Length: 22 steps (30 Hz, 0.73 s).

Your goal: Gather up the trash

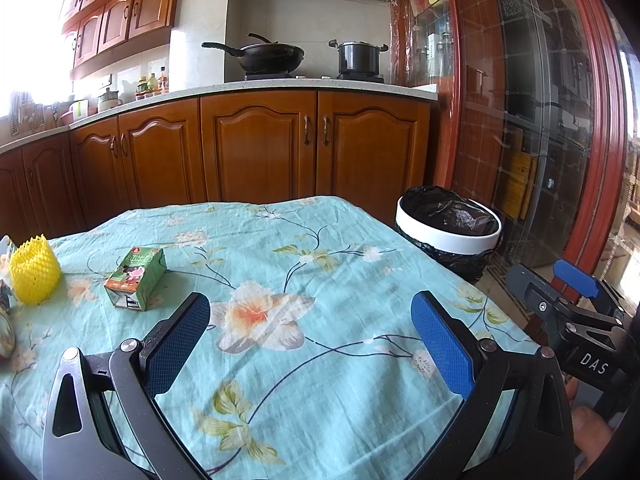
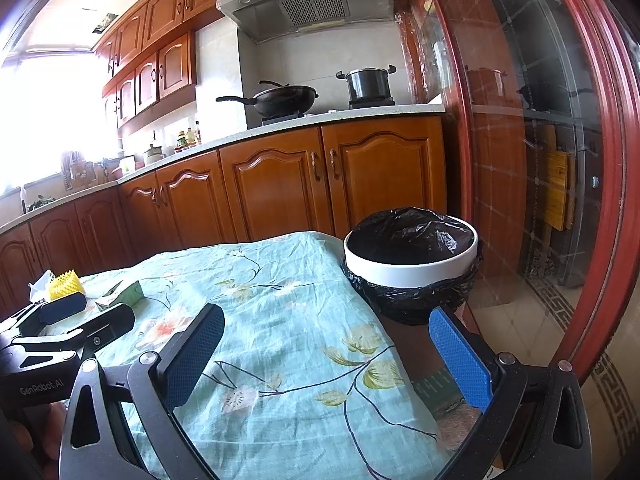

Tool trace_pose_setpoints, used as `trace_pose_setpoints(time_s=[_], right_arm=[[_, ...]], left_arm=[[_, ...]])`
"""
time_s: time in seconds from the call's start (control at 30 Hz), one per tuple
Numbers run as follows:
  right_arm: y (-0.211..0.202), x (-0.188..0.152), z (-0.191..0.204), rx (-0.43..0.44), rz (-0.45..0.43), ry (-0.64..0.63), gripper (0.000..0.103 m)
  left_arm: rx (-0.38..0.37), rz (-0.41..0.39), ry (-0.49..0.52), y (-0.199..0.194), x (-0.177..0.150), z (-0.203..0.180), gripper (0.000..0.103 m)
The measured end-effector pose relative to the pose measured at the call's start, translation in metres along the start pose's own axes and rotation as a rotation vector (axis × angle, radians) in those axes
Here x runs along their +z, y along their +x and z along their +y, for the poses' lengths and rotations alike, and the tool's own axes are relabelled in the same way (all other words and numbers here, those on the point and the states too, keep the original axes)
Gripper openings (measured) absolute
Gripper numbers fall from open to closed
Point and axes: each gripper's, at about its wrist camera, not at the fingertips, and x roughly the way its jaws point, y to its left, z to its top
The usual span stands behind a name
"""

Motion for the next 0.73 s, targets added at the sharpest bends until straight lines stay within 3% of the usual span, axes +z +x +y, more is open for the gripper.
trace_pose_setpoints(time_s=[0.73], right_arm=[[0.0094, 0.0039, -0.0007, 0.019, 0.029, 0.012, 0.103]], left_arm=[[-0.008, 0.009, -0.016, 0.0020, 0.0000, 0.0093, 0.103]])
